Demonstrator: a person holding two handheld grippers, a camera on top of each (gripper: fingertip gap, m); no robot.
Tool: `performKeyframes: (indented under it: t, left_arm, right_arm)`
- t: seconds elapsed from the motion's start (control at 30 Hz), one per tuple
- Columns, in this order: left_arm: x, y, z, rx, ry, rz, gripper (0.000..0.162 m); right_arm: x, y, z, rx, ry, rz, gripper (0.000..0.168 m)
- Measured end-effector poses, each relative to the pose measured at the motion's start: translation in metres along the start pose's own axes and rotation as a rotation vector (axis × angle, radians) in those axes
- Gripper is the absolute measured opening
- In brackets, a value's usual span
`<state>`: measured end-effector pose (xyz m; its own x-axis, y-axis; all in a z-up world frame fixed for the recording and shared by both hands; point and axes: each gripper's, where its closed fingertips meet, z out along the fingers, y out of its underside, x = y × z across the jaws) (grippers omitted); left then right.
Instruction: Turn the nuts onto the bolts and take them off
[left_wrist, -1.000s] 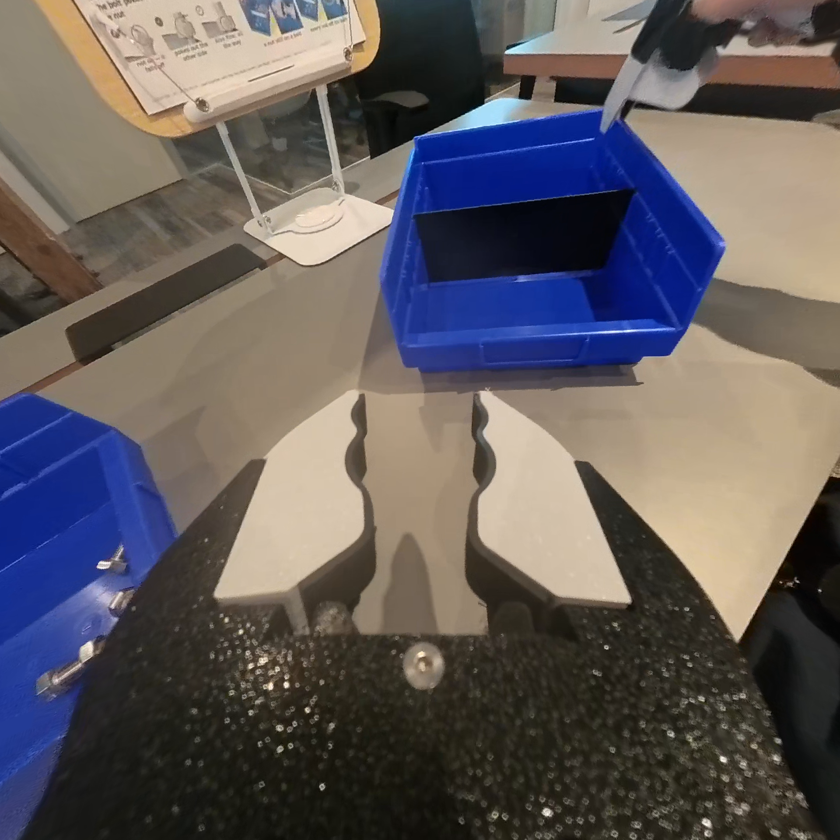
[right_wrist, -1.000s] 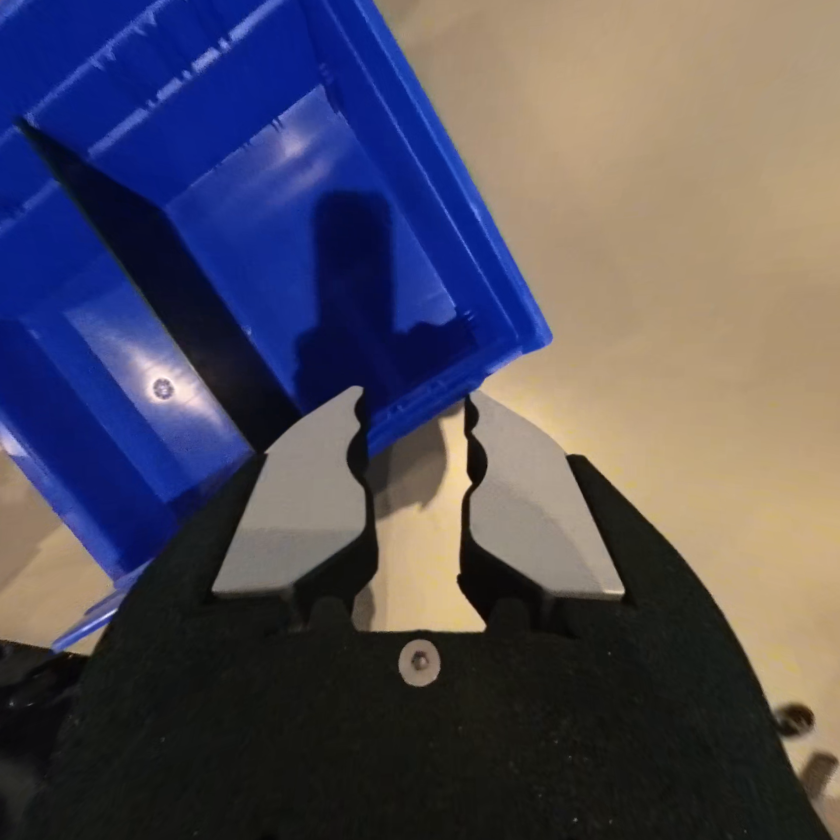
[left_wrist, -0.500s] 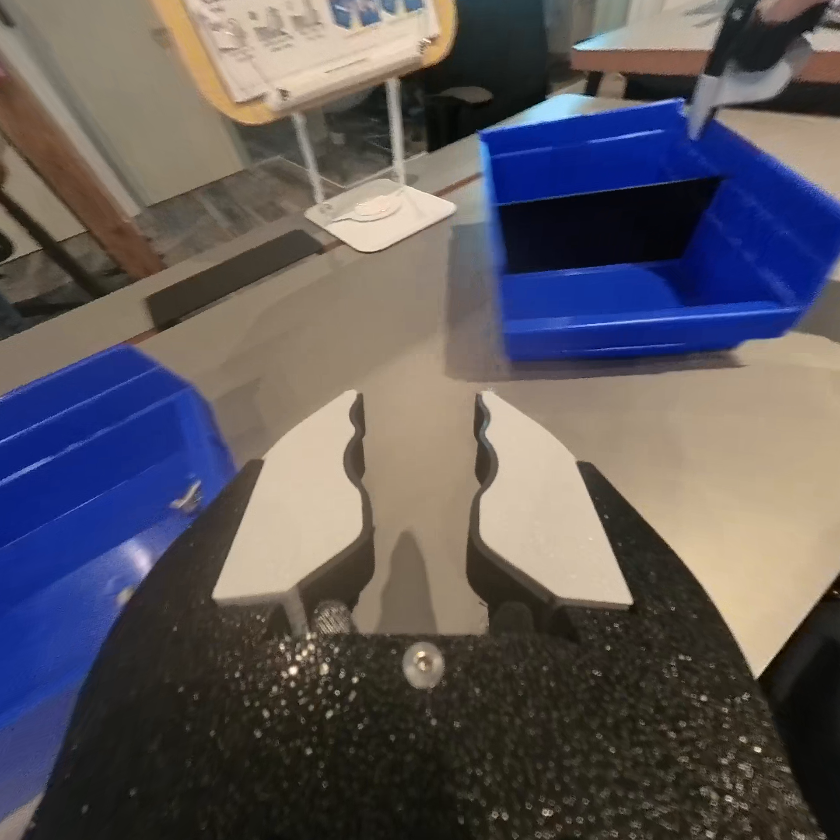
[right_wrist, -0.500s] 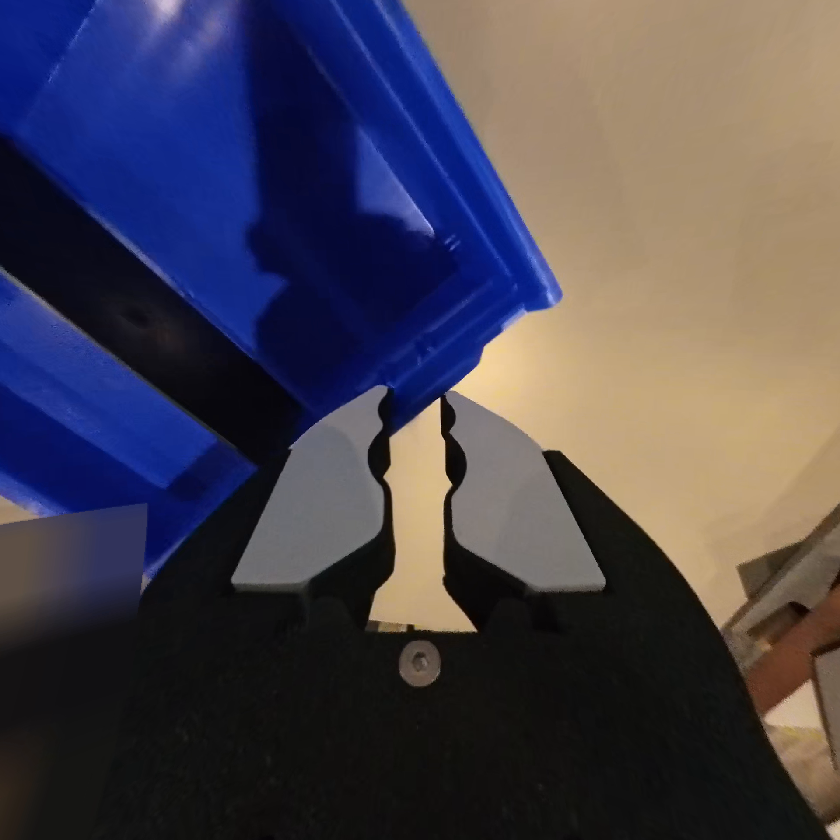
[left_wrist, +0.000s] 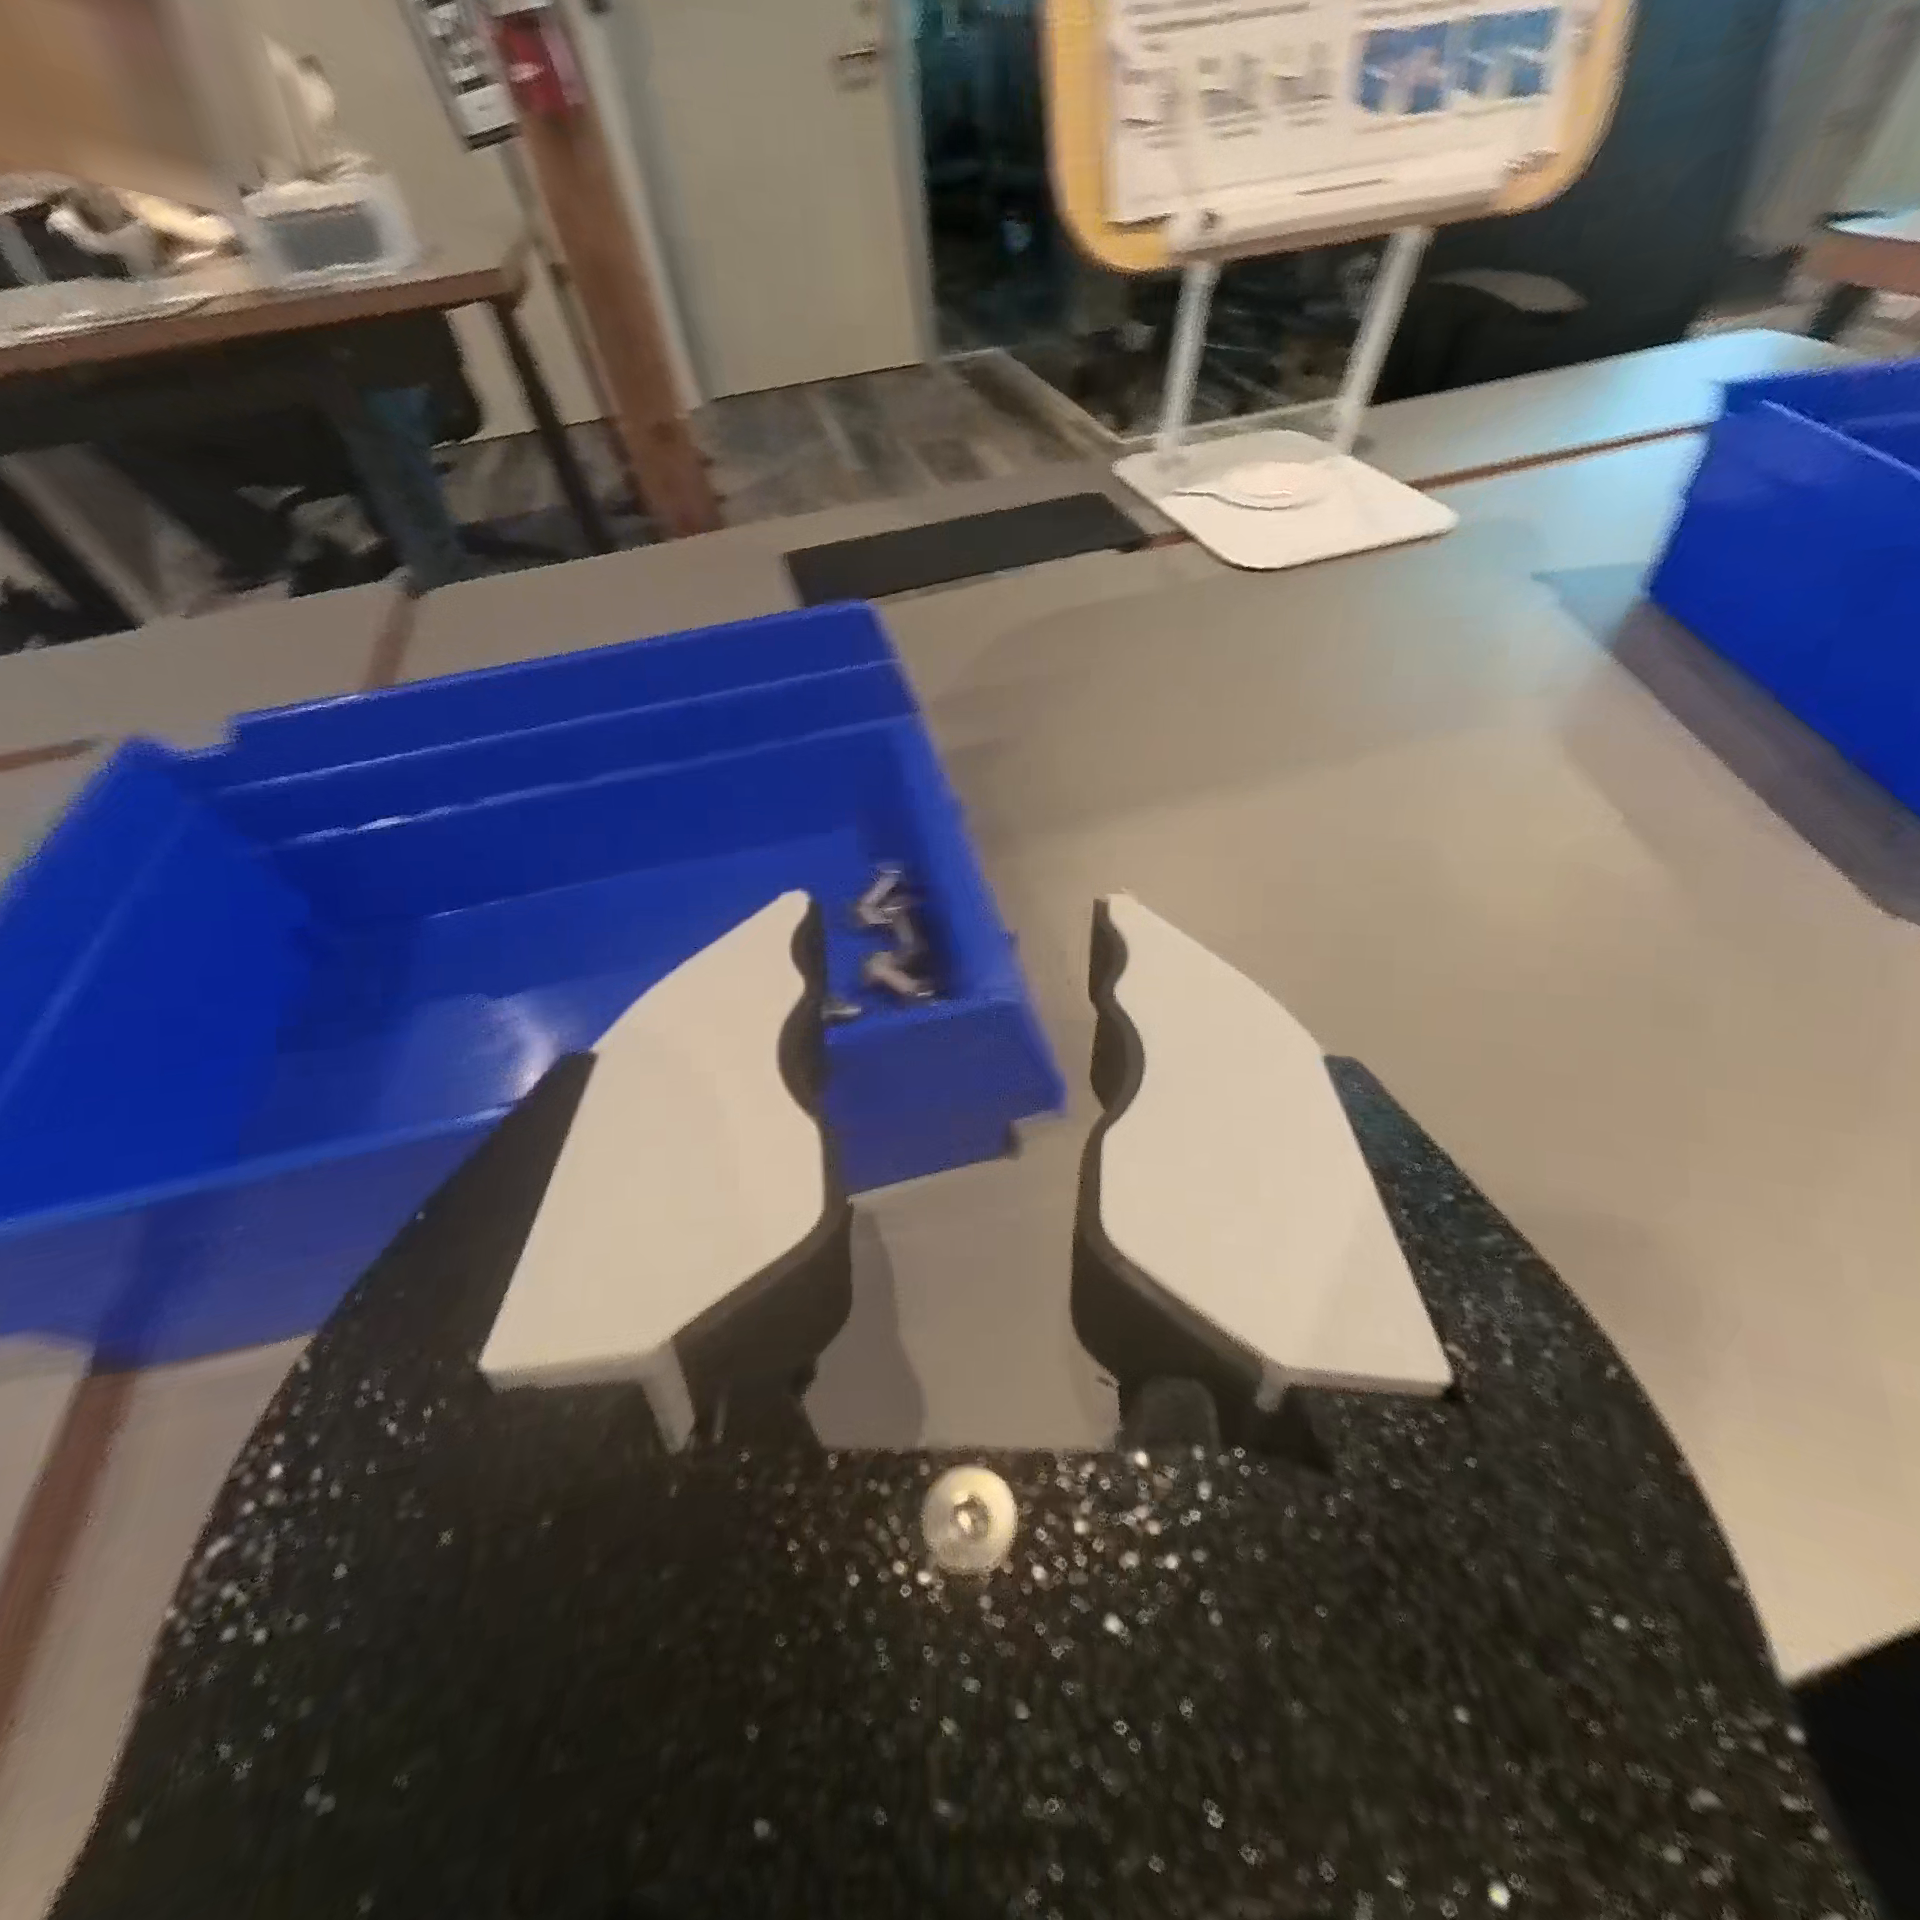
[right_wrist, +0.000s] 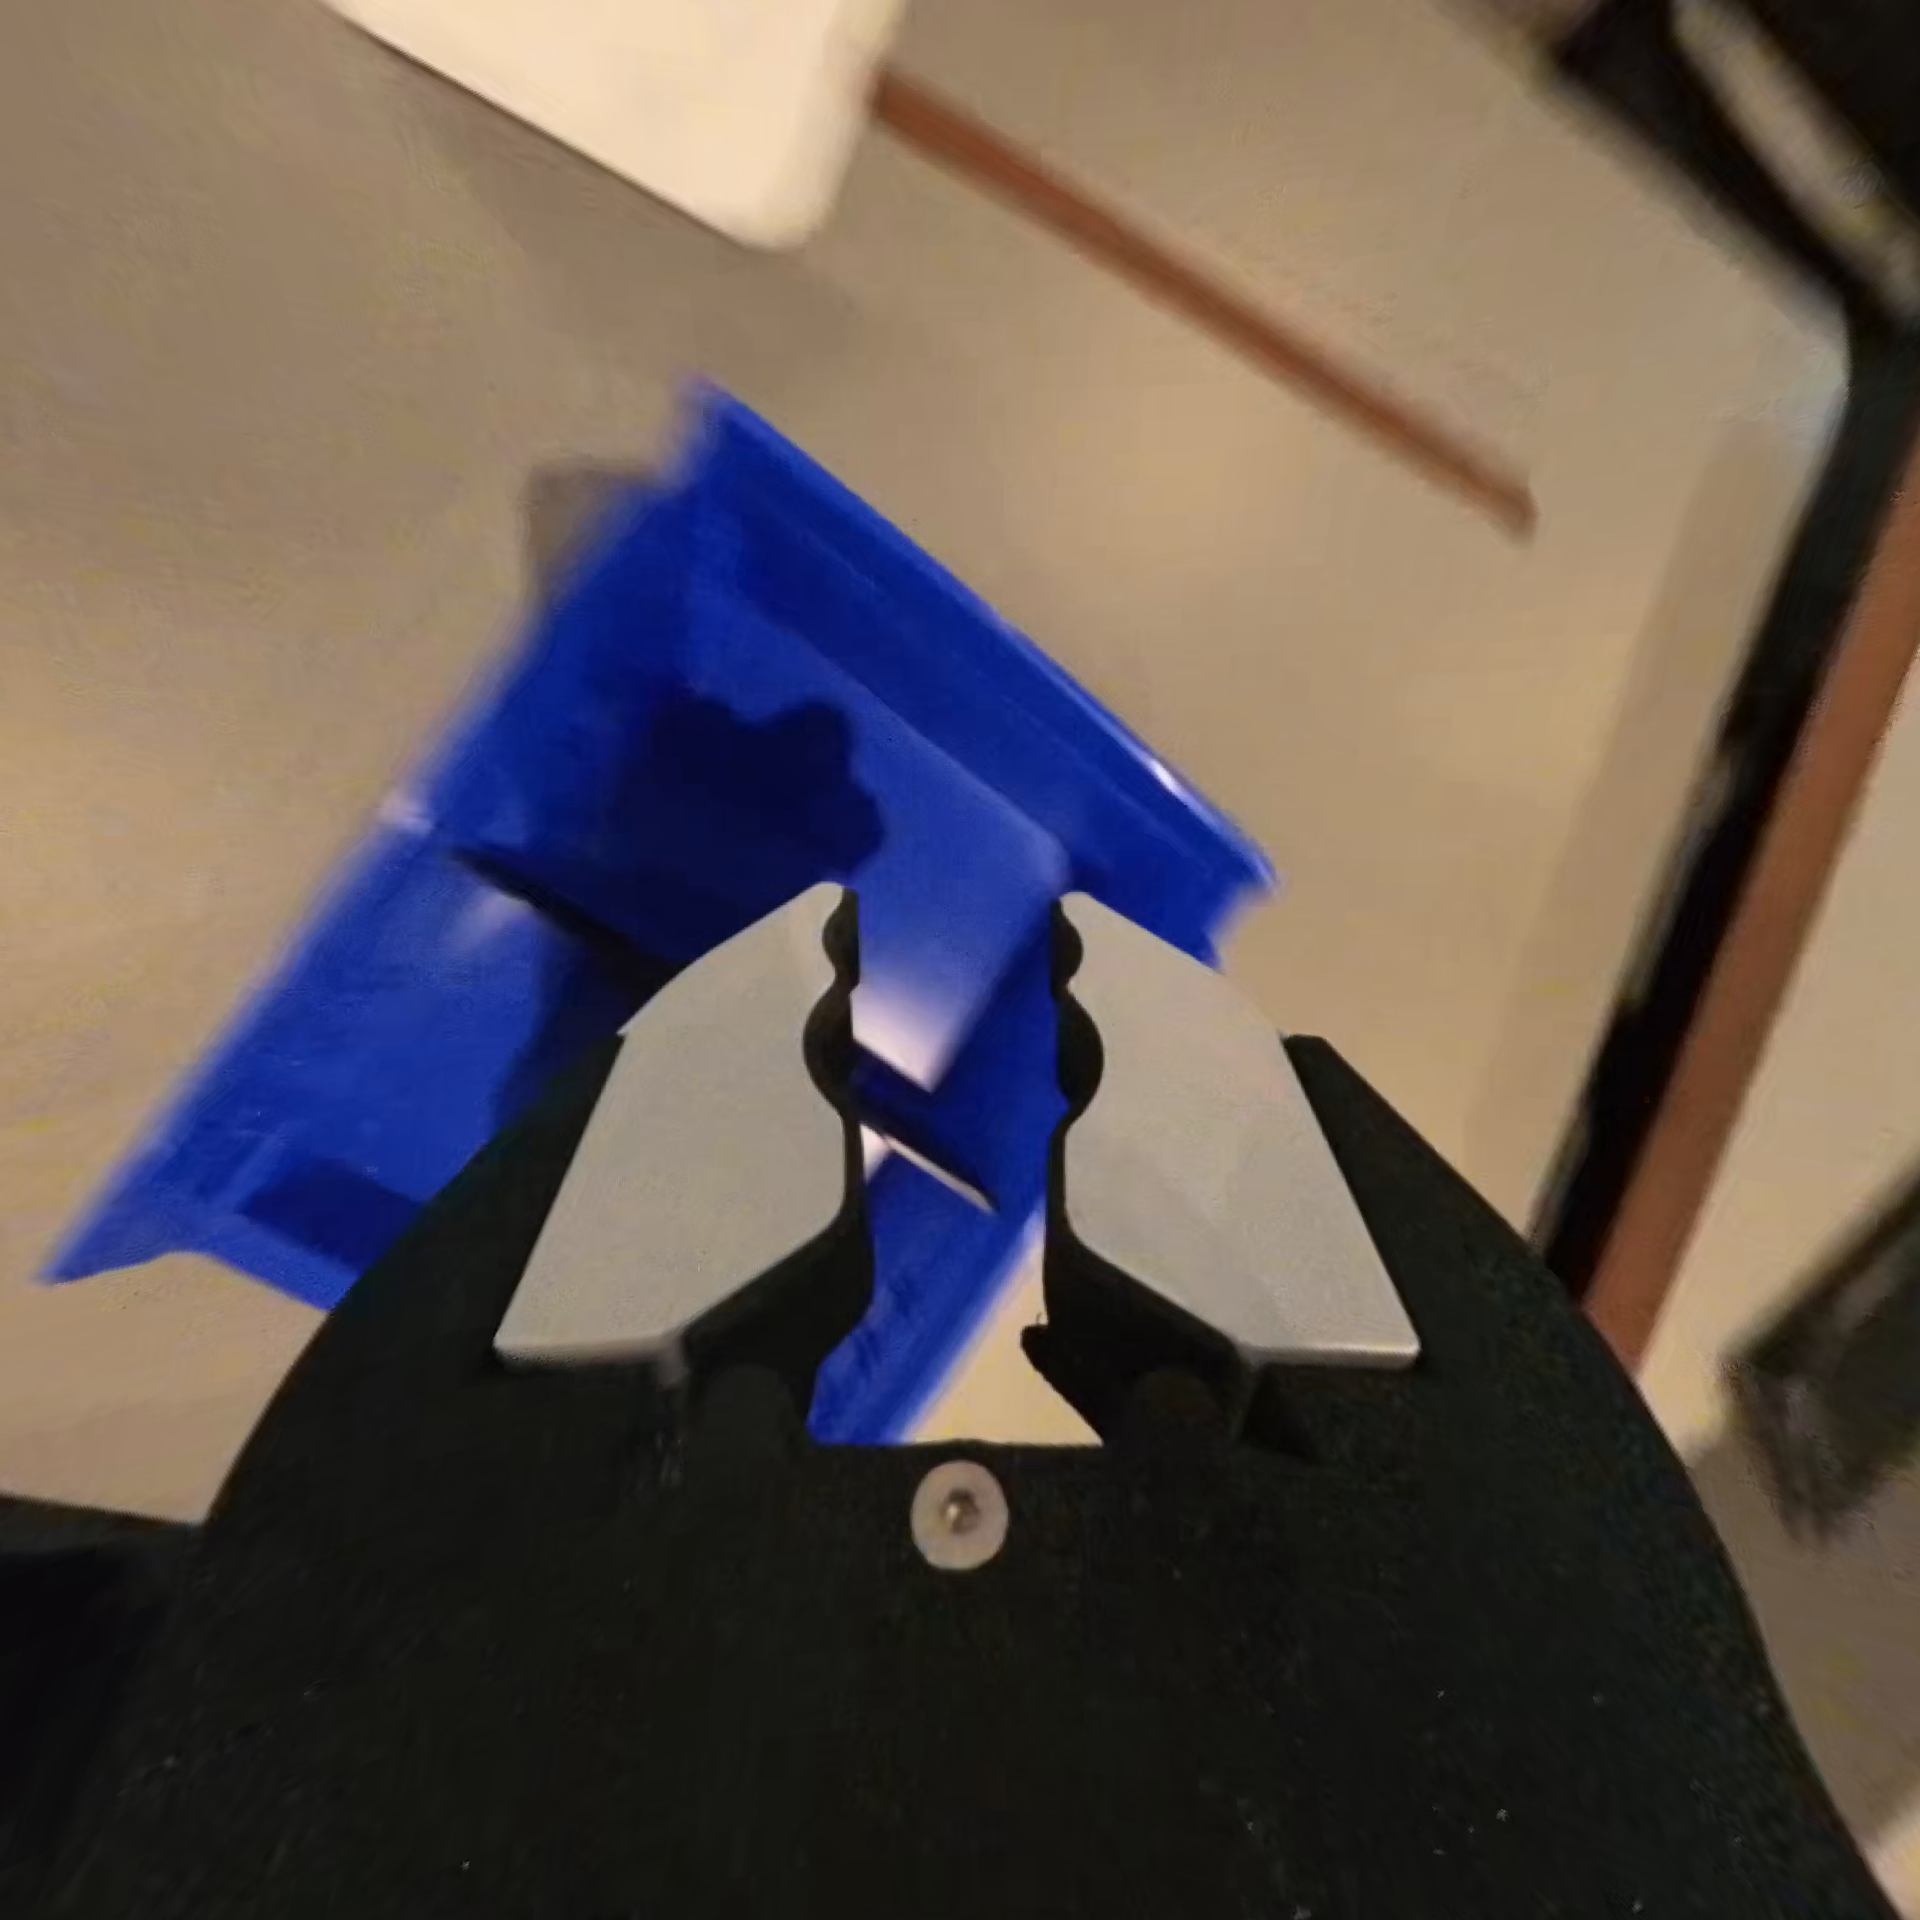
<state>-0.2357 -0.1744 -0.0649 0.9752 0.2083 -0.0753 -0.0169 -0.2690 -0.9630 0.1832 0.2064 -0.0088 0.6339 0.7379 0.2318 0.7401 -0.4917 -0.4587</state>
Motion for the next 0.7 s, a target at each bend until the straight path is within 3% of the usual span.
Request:
performKeyframes:
  t: [0.17, 0.27, 0.37, 0.5, 0.6, 0.7]
  left_arm:
    - [-0.034, -0.008, -0.012, -0.003, -0.077, -0.016, 0.048]
    - [-0.046, -0.008, -0.018, -0.003, -0.112, -0.028, 0.049]
    - [-0.052, -0.01, -0.022, 0.015, -0.125, -0.03, 0.049]
    - [-0.058, -0.009, -0.028, 0.034, -0.118, -0.035, 0.049]
    - [-0.059, -0.003, -0.03, 0.031, -0.097, -0.049, 0.049]
    - [-0.062, 0.0, -0.028, 0.014, -0.083, -0.064, 0.05]
  right_arm:
    - [-0.215, -0.117, -0.003, 0.246, -0.285, -0.666, 0.042]
    - [-0.337, -0.16, 0.02, 0.264, -0.369, -0.995, 0.049]
    - [-0.427, -0.194, 0.051, 0.233, -0.403, -1.152, 0.054]
    - [-0.506, -0.23, 0.087, 0.205, -0.467, -1.169, 0.054]
    - [-0.527, -0.241, 0.115, 0.11, -0.45, -1.155, 0.05]
    - [-0.528, -0.25, 0.132, 0.06, -0.379, -1.138, 0.024]
